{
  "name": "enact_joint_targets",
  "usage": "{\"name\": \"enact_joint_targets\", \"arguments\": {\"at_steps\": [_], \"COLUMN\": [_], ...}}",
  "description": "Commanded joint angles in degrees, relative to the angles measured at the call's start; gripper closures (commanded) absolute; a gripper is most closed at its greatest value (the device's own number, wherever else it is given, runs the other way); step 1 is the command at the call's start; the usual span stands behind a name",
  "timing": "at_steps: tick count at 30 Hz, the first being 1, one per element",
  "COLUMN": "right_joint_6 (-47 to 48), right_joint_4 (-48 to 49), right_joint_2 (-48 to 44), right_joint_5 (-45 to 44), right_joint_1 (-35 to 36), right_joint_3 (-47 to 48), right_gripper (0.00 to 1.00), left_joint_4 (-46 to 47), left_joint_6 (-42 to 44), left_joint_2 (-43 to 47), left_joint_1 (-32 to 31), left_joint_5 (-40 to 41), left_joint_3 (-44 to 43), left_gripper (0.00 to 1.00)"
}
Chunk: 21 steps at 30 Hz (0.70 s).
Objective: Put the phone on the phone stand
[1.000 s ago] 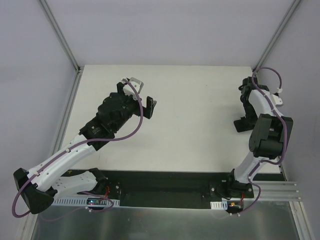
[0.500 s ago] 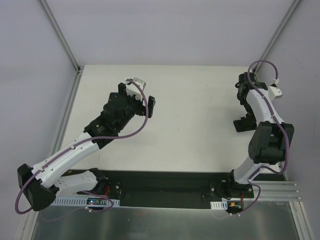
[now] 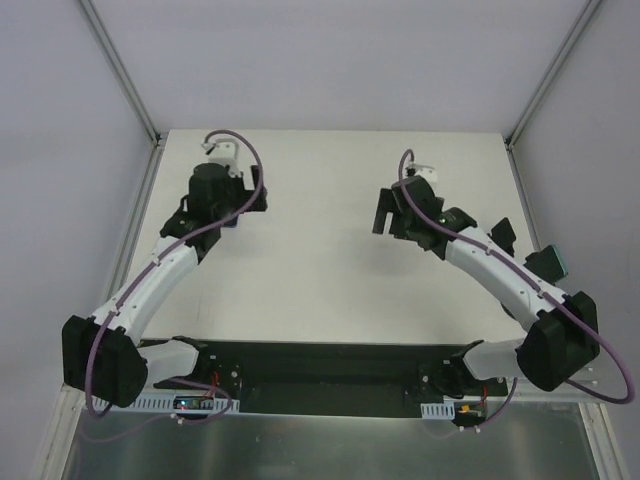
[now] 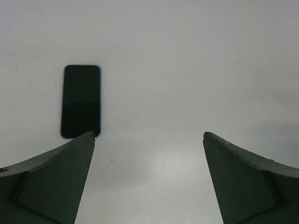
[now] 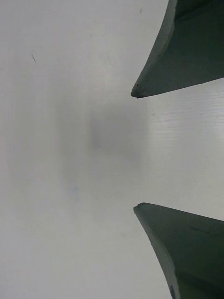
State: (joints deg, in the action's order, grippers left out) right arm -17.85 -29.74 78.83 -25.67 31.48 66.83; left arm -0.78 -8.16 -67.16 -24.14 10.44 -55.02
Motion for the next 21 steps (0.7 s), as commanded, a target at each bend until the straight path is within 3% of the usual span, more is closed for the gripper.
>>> {"name": "enact_joint_targets", "arguments": {"at_steps": [1,2,6,12,14,21], "right_joint_6": [10.1,10.8,9.5,10.9,12.0,12.7], "right_joint_4": [9.4,9.4,11.3,12.3,11.5,10.7], "right_joint_2": [-4.6,-5.0,-8.3,-15.4,-16.9,-23.0], "right_joint_5": [22.3,22.7,27.6,28.3,27.0,26.0], "right_joint_1": [7.2,8.5,10.8,11.1,10.9,10.9], "right_joint_3": [-6.8,-8.5,-13.3,-17.5,-17.6,-19.5], "right_gripper": [0.04,0.04,0.04,0.04,0.04,0.04], "left_joint_4": [-6.5,-7.0,-9.7,-21.6,-22.6,-25.6], "left_joint_6": [-11.3,-10.9,-9.6,-2.7,-1.9,3.1], "left_joint_2": [-2.6,-4.5,-13.9,-36.4,-40.2,-44.8], "left_joint_1": [15.6,21.1,32.8,37.3,37.2,32.6], "left_joint_5": [-14.9,-16.4,-27.4,-45.3,-44.5,-29.2], "left_joint_3": [-2.9,-3.0,-7.6,-24.6,-26.1,-28.9], "left_gripper": [0.01,0.01,0.01,0.01,0.01,0.01]}}
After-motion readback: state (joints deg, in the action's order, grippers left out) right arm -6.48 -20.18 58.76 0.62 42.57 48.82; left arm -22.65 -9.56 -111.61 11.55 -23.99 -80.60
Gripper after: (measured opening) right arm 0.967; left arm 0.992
